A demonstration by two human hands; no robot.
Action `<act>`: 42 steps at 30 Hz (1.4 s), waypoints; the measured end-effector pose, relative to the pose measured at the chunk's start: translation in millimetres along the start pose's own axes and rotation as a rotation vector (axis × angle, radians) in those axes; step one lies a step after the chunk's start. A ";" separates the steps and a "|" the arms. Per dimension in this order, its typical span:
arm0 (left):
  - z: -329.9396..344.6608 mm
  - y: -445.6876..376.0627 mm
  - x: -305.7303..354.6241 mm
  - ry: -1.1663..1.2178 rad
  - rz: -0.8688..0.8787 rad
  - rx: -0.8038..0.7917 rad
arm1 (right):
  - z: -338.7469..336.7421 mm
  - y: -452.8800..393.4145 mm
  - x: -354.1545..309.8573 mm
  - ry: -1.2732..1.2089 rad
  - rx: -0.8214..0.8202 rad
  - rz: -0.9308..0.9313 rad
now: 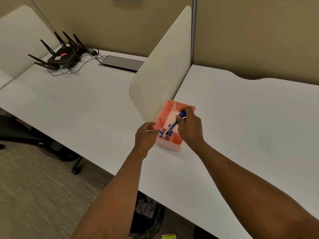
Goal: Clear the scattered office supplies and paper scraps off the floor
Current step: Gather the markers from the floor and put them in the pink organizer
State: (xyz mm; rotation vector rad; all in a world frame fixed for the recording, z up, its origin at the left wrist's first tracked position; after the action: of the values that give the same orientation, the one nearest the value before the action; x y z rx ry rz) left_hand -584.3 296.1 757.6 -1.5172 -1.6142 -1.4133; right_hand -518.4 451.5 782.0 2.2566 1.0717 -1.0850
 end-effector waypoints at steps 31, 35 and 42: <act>-140.0 170.0 -85.8 -0.324 0.391 -0.500 | 23.9 307.2 5.3 0.513 0.115 0.073; -156.8 210.8 -109.2 -0.368 0.455 -0.579 | 15.3 372.4 1.9 0.534 0.125 0.135; -155.8 260.9 -156.6 -0.464 0.463 -0.686 | 15.9 466.7 23.9 0.532 0.144 0.248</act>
State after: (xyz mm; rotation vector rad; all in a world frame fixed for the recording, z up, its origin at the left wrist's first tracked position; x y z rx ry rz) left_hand -347.0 50.0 757.9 -2.5650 -0.8940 -1.4768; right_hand -149.7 164.2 770.3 2.7927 0.8792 -0.4816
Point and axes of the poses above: each hand's wrist, its own y-axis away from the middle knuckle, its own z-axis out of the palm, x = y × z, the point moved 2 cm from there along -y, towards the middle knuckle, and after that the axes turned 11 degrees about y, right-handed, at the moved point
